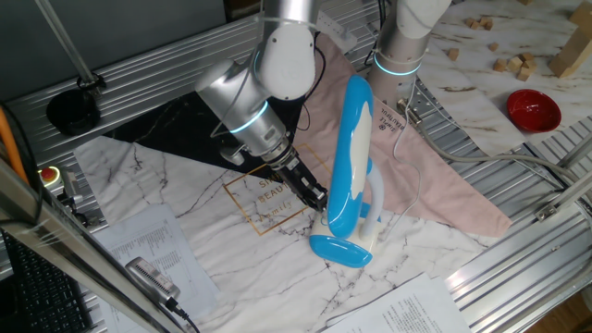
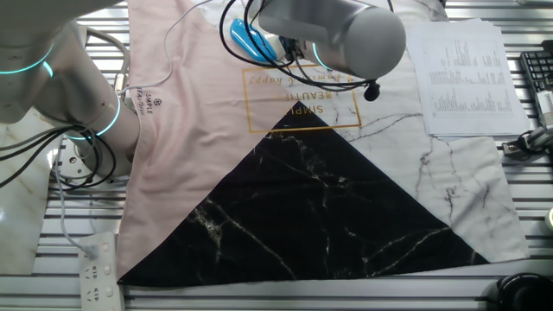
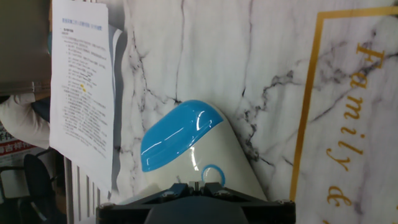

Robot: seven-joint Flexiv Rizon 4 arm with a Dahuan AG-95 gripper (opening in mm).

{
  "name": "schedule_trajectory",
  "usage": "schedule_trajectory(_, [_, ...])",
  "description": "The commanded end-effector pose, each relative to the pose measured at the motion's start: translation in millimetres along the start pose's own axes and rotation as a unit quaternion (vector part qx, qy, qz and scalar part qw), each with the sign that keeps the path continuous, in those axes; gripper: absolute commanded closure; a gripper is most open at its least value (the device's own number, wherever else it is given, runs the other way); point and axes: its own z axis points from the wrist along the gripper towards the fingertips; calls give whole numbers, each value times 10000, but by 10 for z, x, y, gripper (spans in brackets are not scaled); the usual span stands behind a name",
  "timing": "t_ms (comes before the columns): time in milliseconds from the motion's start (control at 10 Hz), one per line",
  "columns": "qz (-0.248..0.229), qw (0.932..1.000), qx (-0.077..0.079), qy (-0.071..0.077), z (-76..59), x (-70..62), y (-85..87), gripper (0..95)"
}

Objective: Turn on the desk lamp by pressing the button

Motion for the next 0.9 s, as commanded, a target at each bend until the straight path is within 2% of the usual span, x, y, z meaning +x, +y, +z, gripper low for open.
schedule_trajectory(100, [-20, 10000, 27, 5, 13, -10, -13, 950])
schedule_trajectory(600, [6, 9998, 187, 21, -15, -32, -23, 950])
schedule_trajectory(800, [29, 9993, 358, 47, -4, -46, -27, 950])
schedule_trajectory(900, [33, 9994, 356, 44, 7, -53, -33, 950])
